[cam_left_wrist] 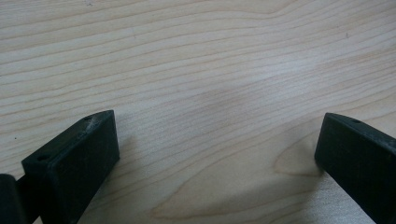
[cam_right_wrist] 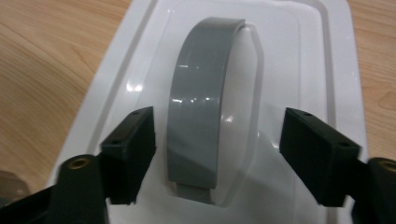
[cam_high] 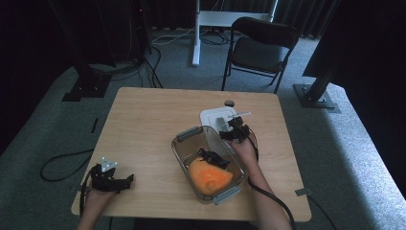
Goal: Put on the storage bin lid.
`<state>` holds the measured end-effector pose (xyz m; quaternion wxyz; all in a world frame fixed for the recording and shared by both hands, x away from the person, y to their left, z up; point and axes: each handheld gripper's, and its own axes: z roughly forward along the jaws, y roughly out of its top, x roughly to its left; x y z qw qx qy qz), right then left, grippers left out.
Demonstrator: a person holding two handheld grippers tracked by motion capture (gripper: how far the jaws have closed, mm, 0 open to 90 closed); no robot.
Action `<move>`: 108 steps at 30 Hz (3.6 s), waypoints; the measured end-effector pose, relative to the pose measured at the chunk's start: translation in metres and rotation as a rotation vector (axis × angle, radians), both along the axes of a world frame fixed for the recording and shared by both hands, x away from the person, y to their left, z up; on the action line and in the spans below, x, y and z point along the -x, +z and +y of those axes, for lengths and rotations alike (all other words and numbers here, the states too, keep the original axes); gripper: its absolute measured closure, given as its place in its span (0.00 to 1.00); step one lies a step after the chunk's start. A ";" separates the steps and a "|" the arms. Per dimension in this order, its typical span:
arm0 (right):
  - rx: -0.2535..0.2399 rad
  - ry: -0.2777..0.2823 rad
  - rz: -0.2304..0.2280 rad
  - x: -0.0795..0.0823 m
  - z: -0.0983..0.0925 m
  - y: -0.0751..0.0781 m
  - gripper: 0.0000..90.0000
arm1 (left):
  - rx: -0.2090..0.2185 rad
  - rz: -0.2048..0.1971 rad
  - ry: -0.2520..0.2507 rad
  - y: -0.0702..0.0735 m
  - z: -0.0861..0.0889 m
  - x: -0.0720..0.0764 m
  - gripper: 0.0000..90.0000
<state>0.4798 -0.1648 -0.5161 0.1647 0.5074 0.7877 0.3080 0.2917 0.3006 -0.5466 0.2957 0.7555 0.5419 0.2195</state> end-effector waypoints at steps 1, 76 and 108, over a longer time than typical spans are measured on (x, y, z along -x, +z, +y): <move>0.000 0.004 0.002 0.000 0.000 0.000 0.41 | 0.000 0.000 0.000 0.000 0.000 0.000 0.00; -0.121 -0.004 -0.210 0.091 -0.060 0.122 0.75 | -0.001 -0.001 0.000 0.000 0.000 0.000 0.00; -0.181 0.248 -0.195 0.172 0.015 0.125 0.75 | 0.000 0.002 0.000 0.000 0.000 0.000 0.00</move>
